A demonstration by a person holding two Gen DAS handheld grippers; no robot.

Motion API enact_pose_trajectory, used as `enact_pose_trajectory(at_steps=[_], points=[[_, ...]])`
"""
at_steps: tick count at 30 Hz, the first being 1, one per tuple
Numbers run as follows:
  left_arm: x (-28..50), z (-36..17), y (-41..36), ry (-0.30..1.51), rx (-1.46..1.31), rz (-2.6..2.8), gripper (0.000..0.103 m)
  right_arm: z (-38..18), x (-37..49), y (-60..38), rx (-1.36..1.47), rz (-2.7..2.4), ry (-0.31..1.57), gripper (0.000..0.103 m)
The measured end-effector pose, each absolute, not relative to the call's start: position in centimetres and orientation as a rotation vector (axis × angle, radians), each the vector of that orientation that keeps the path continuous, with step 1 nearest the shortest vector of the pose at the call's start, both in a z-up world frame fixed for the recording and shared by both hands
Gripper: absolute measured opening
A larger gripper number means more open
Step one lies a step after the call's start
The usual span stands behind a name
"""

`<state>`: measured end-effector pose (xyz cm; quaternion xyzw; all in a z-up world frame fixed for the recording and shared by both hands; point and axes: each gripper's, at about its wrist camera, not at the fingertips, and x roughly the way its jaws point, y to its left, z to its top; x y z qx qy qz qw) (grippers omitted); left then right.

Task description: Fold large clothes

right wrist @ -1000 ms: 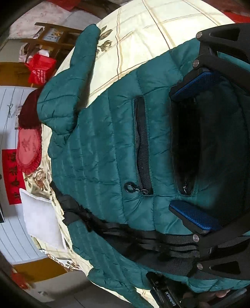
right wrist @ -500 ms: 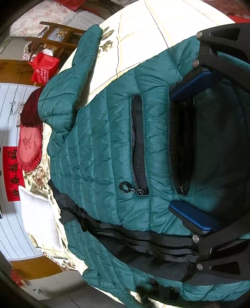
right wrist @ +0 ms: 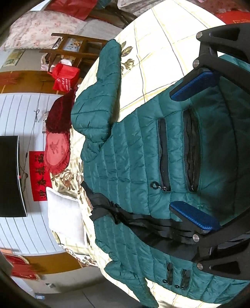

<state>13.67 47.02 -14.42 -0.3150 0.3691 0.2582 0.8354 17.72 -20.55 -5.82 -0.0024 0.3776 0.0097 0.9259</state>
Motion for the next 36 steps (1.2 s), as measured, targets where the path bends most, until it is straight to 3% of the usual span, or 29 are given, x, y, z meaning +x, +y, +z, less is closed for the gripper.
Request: enact_pose_trajectory(at_steps=[11, 12, 14, 16, 17, 18, 27, 36], points=[[18.5, -14.6, 50.6, 0.730, -0.643, 0.511, 0.102, -6.4, 18.3, -20.3, -0.017, 0.033, 0.795, 0.103], [18.8, -14.7, 50.8, 0.728, -0.635, 0.521, 0.099, -6.4, 18.4, -20.3, -0.015, 0.035, 0.795, 0.103], [19.2, -14.7, 51.0, 0.735, -0.606, 0.560, 0.080, -6.4, 18.3, -20.4, -0.004, 0.038, 0.795, 0.103], [19.4, -14.8, 51.3, 0.743, -0.598, 0.583, 0.036, -6.3, 18.4, -20.5, 0.003, 0.034, 0.792, 0.103], [19.4, -14.8, 51.5, 0.748, -0.610, 0.575, 0.024, -6.3, 18.4, -20.5, 0.006, 0.032, 0.790, 0.103], [19.3, -14.7, 51.5, 0.737, -0.631, 0.546, 0.020, -6.3, 18.5, -20.5, 0.009, 0.033, 0.789, 0.103], [17.1, -6.9, 47.0, 0.538, -0.521, 0.496, 0.017, -6.1, 18.4, -20.1, -0.024, 0.007, 0.782, 0.103], [20.2, 3.1, 31.7, 0.422, -0.447, 0.061, 0.017, -7.1, 18.4, -23.0, 0.002, -0.091, 0.846, 0.103]])
